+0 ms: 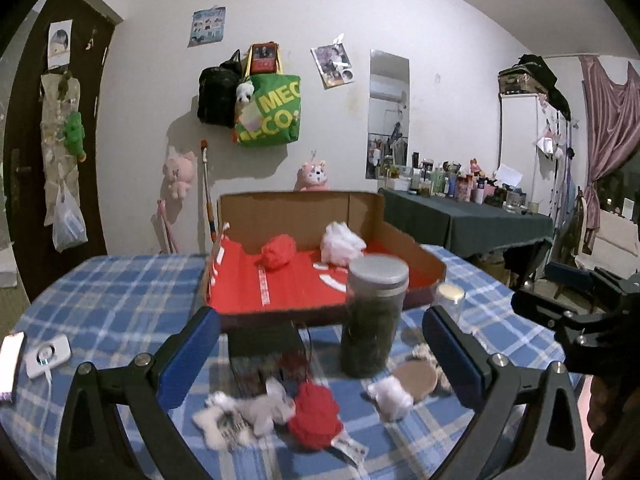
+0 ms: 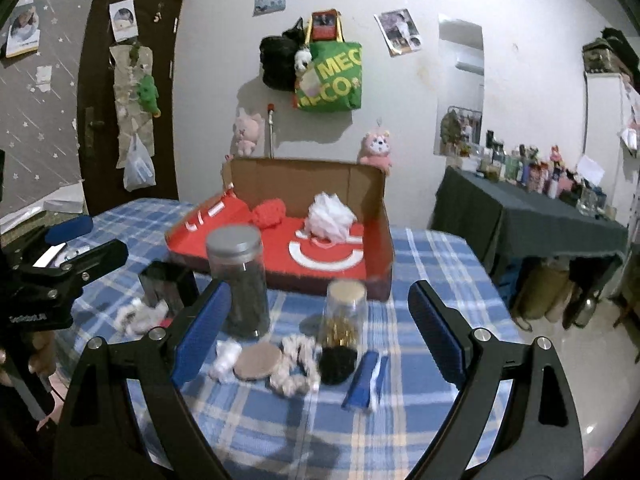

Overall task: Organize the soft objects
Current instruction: 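Withdraw both tools from the box toward the remaining items on the table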

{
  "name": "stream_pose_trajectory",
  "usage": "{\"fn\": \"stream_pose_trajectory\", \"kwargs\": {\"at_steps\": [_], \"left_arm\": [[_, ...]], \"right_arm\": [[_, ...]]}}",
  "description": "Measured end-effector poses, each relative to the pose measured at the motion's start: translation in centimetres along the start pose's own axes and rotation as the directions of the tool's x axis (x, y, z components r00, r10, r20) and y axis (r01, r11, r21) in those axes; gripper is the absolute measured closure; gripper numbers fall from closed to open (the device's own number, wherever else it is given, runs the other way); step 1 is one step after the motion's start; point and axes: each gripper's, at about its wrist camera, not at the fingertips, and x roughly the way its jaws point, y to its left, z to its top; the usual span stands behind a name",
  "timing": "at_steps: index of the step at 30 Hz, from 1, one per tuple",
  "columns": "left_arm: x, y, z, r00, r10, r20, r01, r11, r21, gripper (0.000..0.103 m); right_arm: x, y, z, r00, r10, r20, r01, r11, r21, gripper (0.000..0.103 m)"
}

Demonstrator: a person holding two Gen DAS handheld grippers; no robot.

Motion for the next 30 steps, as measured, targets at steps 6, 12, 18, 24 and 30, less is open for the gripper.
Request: {"fn": "stream_pose_trajectory", "kwargs": {"at_steps": [6, 12, 18, 24, 30], "left_arm": [[1.5, -0.4, -3.6, 0.998, 0.020, -0.061, -0.021, 1.000, -0.010, 0.000], [3.3, -0.3, -6.3, 0.988, 0.037, -0.149, -0.039, 0.999, -0.012, 0.000], [4.1, 0.5, -7.1, 0.983, 0.050, -0.179, -0.055, 0.998, -0.023, 0.000], [4.2, 1.9, -6.8, 0.979, 0.073, -0.192, -0.080, 0.996, -0.026, 0.000], [4.3, 4.3, -6.3, 0.968, 0.112, -0.225, -0.122, 0.992, -0.027, 0.000]], "right_arm": [[1.3, 0.5, -4.0, 1.000, -0.024, -0.018, 0.024, 1.000, 0.007, 0.012], [3.6, 0.7, -7.2, 0.996, -0.029, -0.084, 0.031, 0.999, 0.022, 0.012], [4.8, 0.7, -8.1, 0.992, -0.036, -0.118, 0.040, 0.999, 0.030, 0.012], [5.6, -0.3, -8.3, 0.989, -0.039, -0.142, 0.047, 0.997, 0.057, 0.012], [5.9, -1.8, -8.3, 0.984, -0.068, -0.168, 0.081, 0.994, 0.069, 0.012]]}}
